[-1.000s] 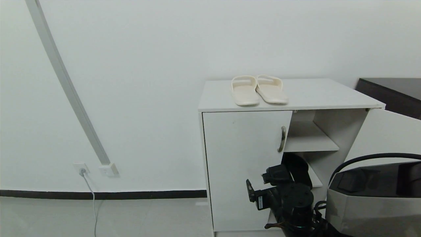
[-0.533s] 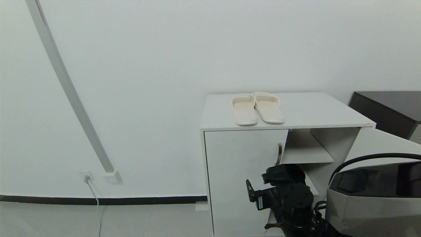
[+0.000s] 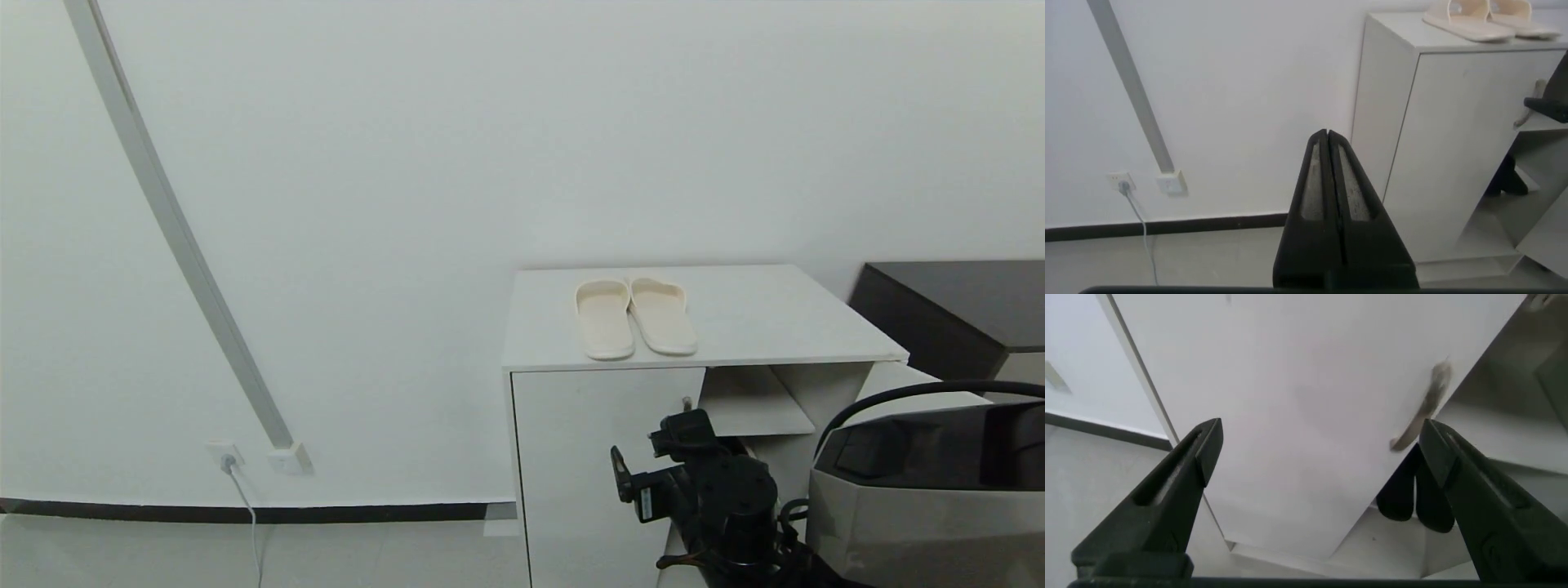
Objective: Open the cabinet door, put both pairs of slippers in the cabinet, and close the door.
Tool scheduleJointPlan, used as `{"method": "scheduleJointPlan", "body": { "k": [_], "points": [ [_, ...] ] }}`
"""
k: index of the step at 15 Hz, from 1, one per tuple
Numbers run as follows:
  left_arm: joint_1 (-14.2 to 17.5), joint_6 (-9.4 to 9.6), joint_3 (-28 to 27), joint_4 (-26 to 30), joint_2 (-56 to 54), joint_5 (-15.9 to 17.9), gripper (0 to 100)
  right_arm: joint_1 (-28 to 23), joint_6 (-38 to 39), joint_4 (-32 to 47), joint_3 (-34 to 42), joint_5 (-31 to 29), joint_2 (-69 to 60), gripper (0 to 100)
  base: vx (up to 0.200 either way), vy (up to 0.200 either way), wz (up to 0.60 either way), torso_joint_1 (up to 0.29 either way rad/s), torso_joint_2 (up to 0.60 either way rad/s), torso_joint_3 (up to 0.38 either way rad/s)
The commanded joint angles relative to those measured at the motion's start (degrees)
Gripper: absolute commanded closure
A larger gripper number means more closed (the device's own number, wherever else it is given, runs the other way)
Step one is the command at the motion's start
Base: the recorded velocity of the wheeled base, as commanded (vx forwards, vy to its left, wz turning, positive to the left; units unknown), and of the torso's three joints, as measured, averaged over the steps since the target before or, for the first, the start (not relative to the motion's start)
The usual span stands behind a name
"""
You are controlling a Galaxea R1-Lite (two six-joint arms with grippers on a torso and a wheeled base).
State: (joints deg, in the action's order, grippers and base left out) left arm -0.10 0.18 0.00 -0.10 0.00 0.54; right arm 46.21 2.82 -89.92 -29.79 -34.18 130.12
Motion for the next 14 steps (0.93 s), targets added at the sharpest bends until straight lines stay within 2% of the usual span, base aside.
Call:
{"method": "scheduleJointPlan", "body": {
  "k": [1,5,14],
  "points": [
    [0.0,-0.01,0.0,-0.1,0.0,0.0,100,0.0,0.0,-0.1,0.0,0.0,0.1,0,0.000,0.000,0.00,0.266,-0.59,-0.349],
    [0.0,-0.01,0.0,-0.1,0.0,0.0,100,0.0,0.0,-0.1,0.1,0.0,0.2,0,0.000,0.000,0.00,0.231,-0.52,-0.288],
    [0.0,-0.01,0.0,-0.1,0.0,0.0,100,0.1,0.4,-0.1,0.5,1.4,0.1,0,0.000,0.000,0.00,0.171,-0.37,-0.200]
  ]
}}
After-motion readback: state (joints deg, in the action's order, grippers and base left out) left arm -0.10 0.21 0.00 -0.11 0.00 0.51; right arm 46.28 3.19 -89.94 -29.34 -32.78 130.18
